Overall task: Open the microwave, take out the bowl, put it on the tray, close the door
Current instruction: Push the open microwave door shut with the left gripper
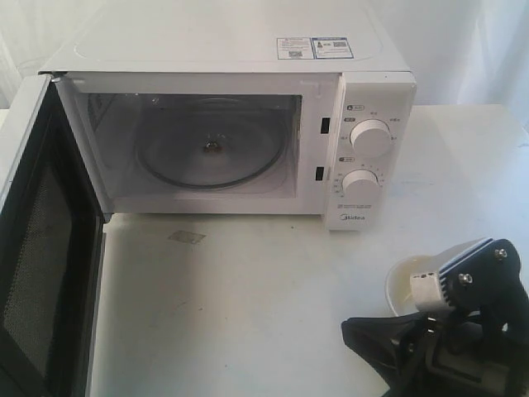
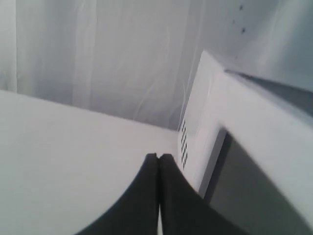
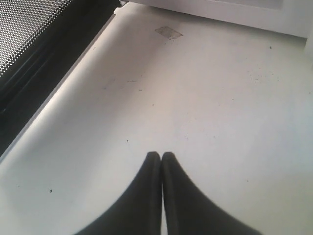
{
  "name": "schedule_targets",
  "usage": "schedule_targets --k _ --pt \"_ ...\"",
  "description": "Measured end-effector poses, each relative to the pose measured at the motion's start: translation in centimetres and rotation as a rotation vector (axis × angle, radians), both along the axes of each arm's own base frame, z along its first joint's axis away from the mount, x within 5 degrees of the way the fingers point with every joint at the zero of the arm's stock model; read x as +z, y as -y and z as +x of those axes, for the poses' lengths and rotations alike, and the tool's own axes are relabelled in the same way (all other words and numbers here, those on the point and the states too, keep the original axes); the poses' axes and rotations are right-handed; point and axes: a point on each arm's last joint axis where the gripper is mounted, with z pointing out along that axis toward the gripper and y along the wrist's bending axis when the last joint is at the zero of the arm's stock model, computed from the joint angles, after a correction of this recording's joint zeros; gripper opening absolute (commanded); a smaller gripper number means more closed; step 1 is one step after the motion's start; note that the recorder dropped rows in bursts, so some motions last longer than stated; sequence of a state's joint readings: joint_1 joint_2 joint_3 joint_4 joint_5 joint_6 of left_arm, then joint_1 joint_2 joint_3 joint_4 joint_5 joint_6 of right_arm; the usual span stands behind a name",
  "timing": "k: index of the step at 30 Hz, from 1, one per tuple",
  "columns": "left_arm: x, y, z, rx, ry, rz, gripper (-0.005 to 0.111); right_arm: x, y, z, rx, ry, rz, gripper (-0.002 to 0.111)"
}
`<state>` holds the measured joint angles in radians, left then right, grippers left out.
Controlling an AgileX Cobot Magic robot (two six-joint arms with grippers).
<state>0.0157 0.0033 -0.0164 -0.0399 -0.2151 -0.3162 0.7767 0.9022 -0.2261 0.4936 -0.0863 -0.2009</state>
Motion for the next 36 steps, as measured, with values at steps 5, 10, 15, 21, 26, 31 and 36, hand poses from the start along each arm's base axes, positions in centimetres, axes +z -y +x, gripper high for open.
schedule_targets --k 5,10,15,21,26,31,36 --pt "5.0 0.0 -0.9 -0.003 0.121 -0.004 0.000 0.0 0.0 0.0 0.000 0.000 0.000 0.000" --pt "9.6 0.2 -0.8 -0.020 0.030 0.011 0.000 0.0 0.0 0.0 0.000 0.000 0.000 0.000" --pt "10.4 0.6 1.0 -0.078 -0.424 0.085 0.000 0.0 0.0 0.0 0.002 -0.003 -0.002 0.000" --pt "9.9 0.8 1.8 -0.158 -0.834 0.151 0.000 -0.1 0.0 -0.1 0.005 -0.011 -0.006 0.000" --pt "10.4 1.2 2.0 -0.188 -0.780 0.113 0.000 -0.1 0.0 -0.1 0.008 -0.017 -0.009 0.000" --pt "10.7 2.5 3.5 -0.360 -0.709 0.203 0.000 -0.3 0.0 -0.3 0.018 -0.041 -0.020 0.000" --pt "9.5 3.4 7.4 -0.509 -0.756 0.225 0.000 -0.4 0.0 -0.3 0.021 -0.048 -0.023 0.000"
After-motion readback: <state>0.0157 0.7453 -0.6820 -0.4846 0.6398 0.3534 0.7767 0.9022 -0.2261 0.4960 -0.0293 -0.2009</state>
